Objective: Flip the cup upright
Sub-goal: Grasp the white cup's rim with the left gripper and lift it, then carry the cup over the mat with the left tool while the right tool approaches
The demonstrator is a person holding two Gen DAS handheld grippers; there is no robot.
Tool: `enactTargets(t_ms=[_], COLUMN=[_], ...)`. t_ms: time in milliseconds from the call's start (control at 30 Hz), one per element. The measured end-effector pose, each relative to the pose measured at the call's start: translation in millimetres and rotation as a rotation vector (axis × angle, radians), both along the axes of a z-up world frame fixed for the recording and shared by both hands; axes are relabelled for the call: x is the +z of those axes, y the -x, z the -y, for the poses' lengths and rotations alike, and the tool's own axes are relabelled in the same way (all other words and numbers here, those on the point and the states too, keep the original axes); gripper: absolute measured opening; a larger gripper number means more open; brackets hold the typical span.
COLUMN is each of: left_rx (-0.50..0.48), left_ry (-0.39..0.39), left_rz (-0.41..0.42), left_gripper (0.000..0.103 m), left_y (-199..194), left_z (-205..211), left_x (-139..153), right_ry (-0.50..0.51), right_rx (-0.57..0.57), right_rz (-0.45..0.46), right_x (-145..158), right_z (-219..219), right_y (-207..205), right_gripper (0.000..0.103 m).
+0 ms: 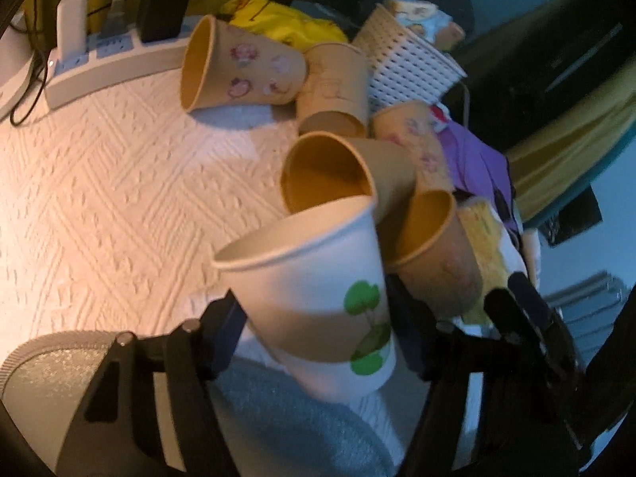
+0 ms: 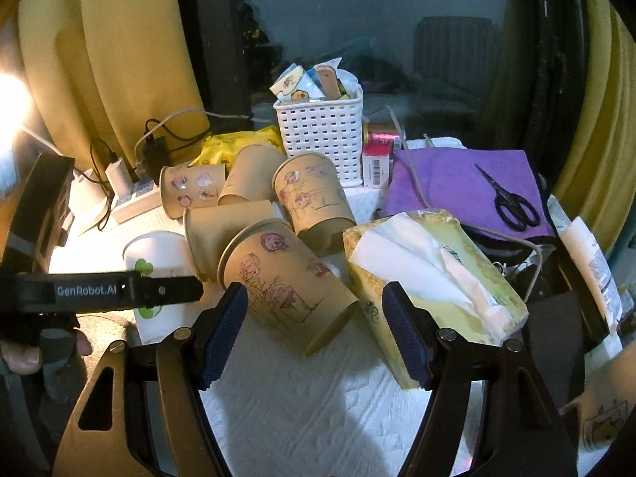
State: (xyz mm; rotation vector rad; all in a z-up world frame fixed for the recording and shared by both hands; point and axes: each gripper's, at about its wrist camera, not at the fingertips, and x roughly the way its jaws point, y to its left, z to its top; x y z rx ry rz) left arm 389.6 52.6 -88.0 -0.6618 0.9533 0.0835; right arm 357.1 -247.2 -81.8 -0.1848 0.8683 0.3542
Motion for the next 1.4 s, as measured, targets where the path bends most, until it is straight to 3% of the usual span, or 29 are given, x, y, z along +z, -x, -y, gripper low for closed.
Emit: enactTargets(t_ms=[200,467,700,1133,1400], left_rx=[-0.041,-0.084,-0.133,-0.210,-0.239], left_ry=[-0.014,-0.111,-0.181,-0.348,-0.371], left_rz=[0.039,0.134,0.178,0.272,0.301], left_gripper=[0.066,0.066,0.066,0.066,0.066], left_y=[35,101,156,246,279], left_z=[1,6,12,32,43], left_x=[16,47,58,50,39], right_ry=[-0.015,-0.055,-0.100,-0.186,-0.256], right_rx=[-0.019,0.007,0.053,0.121,0.192], right_rz=[0.016,0.025,-0.025,-0.100,-0.162], right_x=[14,39,47,53,54], right_z=[3,-6,-16,-32,-52], right_y=[21,67,113,190,226], right_gripper=[0.073,0.073,0.073,0.073,0.073])
